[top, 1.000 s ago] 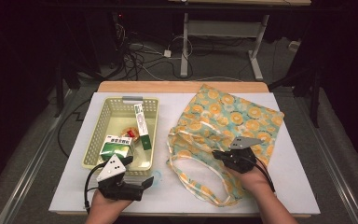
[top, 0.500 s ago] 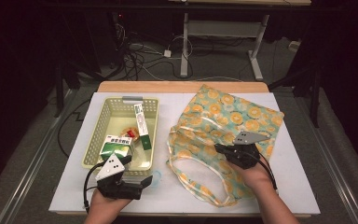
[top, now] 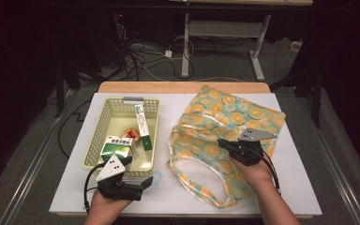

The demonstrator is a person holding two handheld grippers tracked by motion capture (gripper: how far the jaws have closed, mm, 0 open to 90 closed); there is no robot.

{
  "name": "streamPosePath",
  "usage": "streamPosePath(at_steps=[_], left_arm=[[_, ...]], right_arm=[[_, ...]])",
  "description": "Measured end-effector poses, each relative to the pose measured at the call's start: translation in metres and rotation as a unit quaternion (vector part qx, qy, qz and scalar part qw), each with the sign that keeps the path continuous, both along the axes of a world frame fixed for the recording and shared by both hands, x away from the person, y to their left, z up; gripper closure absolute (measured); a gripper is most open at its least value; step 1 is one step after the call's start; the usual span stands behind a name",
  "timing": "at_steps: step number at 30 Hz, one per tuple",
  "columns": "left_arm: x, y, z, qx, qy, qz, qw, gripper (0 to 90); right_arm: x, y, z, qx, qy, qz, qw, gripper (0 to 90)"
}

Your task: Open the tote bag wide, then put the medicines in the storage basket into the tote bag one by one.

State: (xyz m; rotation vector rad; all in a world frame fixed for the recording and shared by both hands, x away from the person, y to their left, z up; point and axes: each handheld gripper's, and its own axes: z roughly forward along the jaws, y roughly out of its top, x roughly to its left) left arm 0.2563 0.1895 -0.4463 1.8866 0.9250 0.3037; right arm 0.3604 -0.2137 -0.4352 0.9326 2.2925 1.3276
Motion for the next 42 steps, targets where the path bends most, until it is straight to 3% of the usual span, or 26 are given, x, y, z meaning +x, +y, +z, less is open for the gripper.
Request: streamPosePath(at_steps=[7, 15, 17, 20, 29, 33, 42], left_arm=[[-0.001, 0.005, 0.000, -0.005, 0.000, 0.006, 1.0000, 0.0], [0.002, 0.008, 0.001, -0.029, 0.009, 0.014, 0.9994, 0.0], [0.002, 0.007, 0.003, -0.015, 0.007, 0.019, 0.9997, 0.0], [0.002, 0.005, 0.005, -0.015, -0.001, 0.020, 0.9997, 0.0], [0.005, 0.005, 0.004, -0.032, 0.021, 0.023, 0.9990, 0.0], [0.007, 0.005, 0.008, -0.039, 0.017, 0.028, 0.9987, 0.0], [0.023, 0.006, 0.021, -0.019, 0.026, 0.041, 0.9986, 0.0]], right_arm=[[-0.004, -0.002, 0.008, 0.009, -0.014, 0.005, 0.9999, 90.0], [-0.004, -0.011, 0.017, 0.029, -0.017, -0.001, 0.9994, 90.0], [-0.003, -0.013, 0.018, 0.033, -0.018, -0.003, 0.9993, 90.0], [-0.001, -0.014, 0.019, 0.036, -0.017, -0.003, 0.9992, 90.0], [-0.002, -0.015, 0.021, 0.039, -0.021, -0.006, 0.9990, 90.0], [-0.001, -0.014, 0.022, 0.039, -0.023, -0.008, 0.9989, 90.0], [0.000, -0.011, 0.021, 0.027, -0.026, -0.002, 0.9993, 90.0]])
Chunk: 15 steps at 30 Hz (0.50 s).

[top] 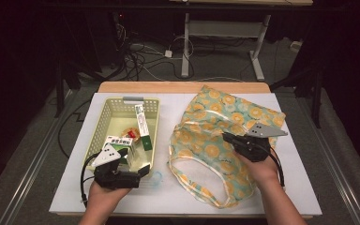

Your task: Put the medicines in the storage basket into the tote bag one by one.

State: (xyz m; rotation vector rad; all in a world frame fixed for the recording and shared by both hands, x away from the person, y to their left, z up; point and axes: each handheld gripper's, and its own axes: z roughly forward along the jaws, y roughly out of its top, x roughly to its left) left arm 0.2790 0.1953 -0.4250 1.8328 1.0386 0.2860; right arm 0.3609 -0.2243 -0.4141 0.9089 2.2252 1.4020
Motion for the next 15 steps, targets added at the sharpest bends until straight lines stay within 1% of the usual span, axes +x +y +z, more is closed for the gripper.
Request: streamPosePath(at_steps=[2, 3, 4, 6, 8, 10, 11, 13, 15], left_arm=[[0.008, -0.001, 0.003, 0.001, 0.002, 0.002, 1.0000, 0.0], [0.013, -0.001, 0.005, 0.008, -0.001, 0.005, 1.0000, 0.0], [0.016, -0.002, 0.006, 0.009, -0.001, 0.004, 1.0000, 0.0], [0.027, -0.003, 0.012, 0.012, -0.004, 0.008, 0.9999, 0.0], [0.036, -0.003, 0.019, 0.008, -0.005, 0.014, 0.9999, 0.0], [0.045, -0.003, 0.024, 0.015, -0.004, 0.022, 0.9996, 1.3], [0.051, -0.003, 0.027, 0.022, 0.000, 0.028, 0.9994, 2.0], [0.061, -0.002, 0.030, 0.025, 0.009, 0.037, 0.9990, 4.4], [0.075, -0.003, 0.034, 0.033, 0.020, 0.040, 0.9984, 7.0]], right_arm=[[0.000, 0.001, -0.001, -0.001, 0.002, 0.000, 1.0000, 90.0], [0.000, 0.001, -0.001, -0.002, 0.002, 0.000, 1.0000, 90.0], [0.000, 0.001, -0.001, -0.001, 0.002, 0.000, 1.0000, 90.0], [-0.001, 0.001, 0.000, -0.004, 0.000, 0.000, 1.0000, 90.0], [-0.003, 0.000, 0.000, -0.005, -0.002, -0.001, 1.0000, 90.0], [-0.005, -0.001, 0.001, -0.012, -0.005, 0.000, 0.9999, 90.0], [-0.005, -0.001, 0.001, -0.013, -0.006, 0.001, 0.9999, 90.0], [-0.005, -0.003, 0.000, -0.010, -0.004, 0.000, 0.9999, 90.0], [-0.004, -0.004, 0.000, -0.006, -0.002, -0.003, 1.0000, 90.0]])
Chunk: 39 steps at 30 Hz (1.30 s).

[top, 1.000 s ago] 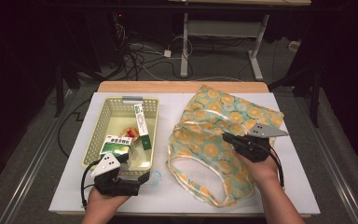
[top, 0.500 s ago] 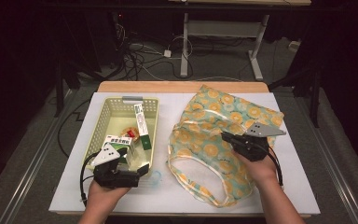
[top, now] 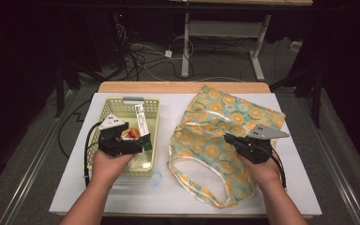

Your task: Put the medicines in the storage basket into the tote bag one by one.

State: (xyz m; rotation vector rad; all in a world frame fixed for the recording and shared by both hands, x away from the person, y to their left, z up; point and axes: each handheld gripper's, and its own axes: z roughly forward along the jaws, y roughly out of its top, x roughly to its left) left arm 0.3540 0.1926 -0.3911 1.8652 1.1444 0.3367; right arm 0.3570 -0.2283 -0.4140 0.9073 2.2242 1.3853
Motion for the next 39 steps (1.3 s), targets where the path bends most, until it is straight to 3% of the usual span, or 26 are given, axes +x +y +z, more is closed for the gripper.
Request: streamPosePath(at_steps=[7, 12, 18, 23, 26, 33, 36, 39], left_arm=[[0.037, -0.005, 0.003, 0.031, 0.025, 0.014, 0.9991, 15.0], [0.064, -0.004, -0.004, 0.048, 0.061, 0.042, 0.9961, 16.3], [0.084, -0.009, -0.008, 0.058, 0.097, 0.056, 0.9920, 16.1], [0.095, -0.010, -0.014, 0.047, 0.139, 0.067, 0.9869, 17.3], [0.098, -0.011, -0.016, 0.052, 0.157, 0.068, 0.9839, 20.0], [0.103, -0.015, -0.024, 0.083, 0.202, 0.068, 0.9736, 31.1], [0.103, -0.017, -0.027, 0.096, 0.207, 0.067, 0.9713, 37.3], [0.102, -0.020, -0.029, 0.102, 0.207, 0.064, 0.9709, 42.3]], right_arm=[[0.001, 0.000, -0.002, -0.005, 0.000, 0.003, 1.0000, 90.0], [0.000, 0.001, -0.003, -0.005, 0.001, 0.002, 1.0000, 90.0], [-0.001, 0.002, -0.004, -0.009, 0.003, 0.004, 0.9999, 90.0], [-0.001, 0.001, -0.004, -0.009, 0.003, 0.004, 1.0000, 90.0], [-0.001, 0.001, -0.004, -0.008, 0.002, 0.005, 1.0000, 90.0], [-0.001, 0.001, -0.003, -0.008, 0.002, 0.005, 1.0000, 90.0], [-0.002, 0.001, -0.003, -0.007, 0.001, 0.004, 1.0000, 90.0], [-0.002, 0.001, -0.003, -0.009, 0.001, 0.005, 0.9999, 90.0]])
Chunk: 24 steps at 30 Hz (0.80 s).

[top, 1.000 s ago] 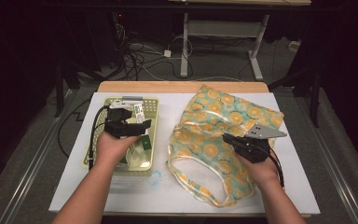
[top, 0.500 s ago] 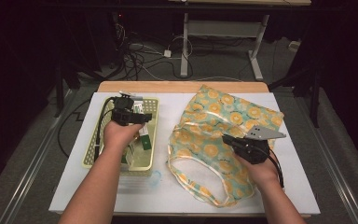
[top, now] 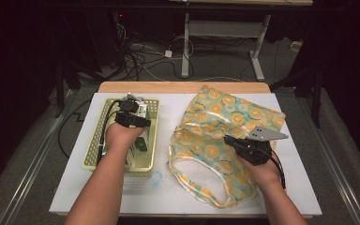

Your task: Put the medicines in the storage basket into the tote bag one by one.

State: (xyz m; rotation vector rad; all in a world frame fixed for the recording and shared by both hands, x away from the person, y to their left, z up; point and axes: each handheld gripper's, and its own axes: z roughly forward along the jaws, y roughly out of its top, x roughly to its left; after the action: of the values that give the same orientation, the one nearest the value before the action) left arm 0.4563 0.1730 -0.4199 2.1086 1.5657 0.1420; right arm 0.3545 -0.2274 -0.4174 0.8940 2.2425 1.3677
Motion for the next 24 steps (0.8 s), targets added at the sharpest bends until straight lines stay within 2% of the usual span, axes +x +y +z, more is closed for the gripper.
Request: streamPosePath(at_steps=[8, 24], left_arm=[[-0.0016, -0.0077, -0.0005, 0.014, -0.008, -0.004, 0.9999, 51.9], [-0.0055, -0.0102, -0.0008, 0.023, -0.025, -0.002, 0.9994, 60.5]], right_arm=[[-0.0001, 0.0013, -0.0002, 0.001, 0.000, 0.001, 1.0000, 90.0], [-0.0007, 0.0012, 0.0004, 0.002, -0.005, -0.002, 1.0000, 90.0]])
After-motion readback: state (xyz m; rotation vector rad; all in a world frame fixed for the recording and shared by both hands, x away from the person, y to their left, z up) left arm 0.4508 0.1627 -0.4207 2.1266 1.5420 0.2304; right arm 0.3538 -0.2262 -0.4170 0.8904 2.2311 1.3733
